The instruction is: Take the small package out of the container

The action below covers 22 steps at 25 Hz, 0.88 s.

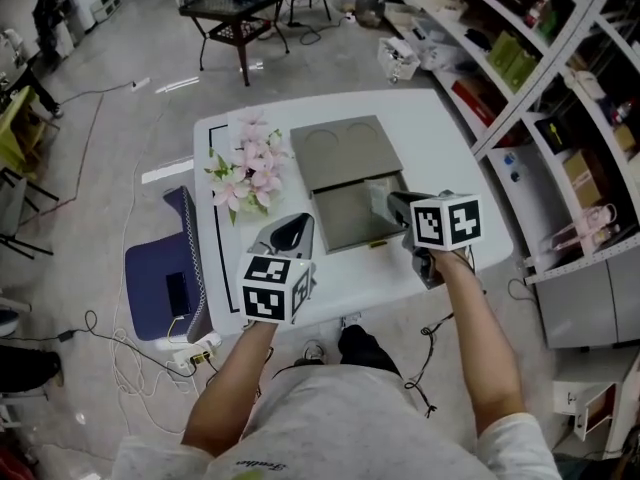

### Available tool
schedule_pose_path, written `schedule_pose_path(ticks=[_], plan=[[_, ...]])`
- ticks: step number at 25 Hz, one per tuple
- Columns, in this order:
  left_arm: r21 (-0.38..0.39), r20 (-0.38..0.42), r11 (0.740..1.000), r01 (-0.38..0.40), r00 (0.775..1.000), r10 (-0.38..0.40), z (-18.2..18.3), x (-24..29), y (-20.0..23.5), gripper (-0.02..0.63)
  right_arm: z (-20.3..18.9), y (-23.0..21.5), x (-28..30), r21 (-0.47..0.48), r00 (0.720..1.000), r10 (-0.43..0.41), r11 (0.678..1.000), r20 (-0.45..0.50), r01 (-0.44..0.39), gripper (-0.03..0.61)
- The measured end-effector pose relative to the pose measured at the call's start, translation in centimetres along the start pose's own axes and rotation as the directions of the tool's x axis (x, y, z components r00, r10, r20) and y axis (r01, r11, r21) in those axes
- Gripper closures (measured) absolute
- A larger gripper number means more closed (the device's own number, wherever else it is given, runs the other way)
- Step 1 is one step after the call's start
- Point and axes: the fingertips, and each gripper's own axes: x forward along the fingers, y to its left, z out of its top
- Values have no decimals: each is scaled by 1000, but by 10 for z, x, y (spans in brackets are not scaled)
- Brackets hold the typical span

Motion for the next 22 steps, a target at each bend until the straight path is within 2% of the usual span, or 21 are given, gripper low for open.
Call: schedule_pose_path(ticks=[12,16,22], plan=[[7,49,1000,-28,998,28,11,-26,-21,609,8,13,-65,-12,986,6,1000,165,-4,572],[0,67,997,-72,995,72,13,-37,-33,609,10,19,-96,-46,967,29,999,253,-18,571],[-13,102,988,-152,983,153,18,-55,-56,609,2,22,-141,-93,923,70,995,377,-38,571]])
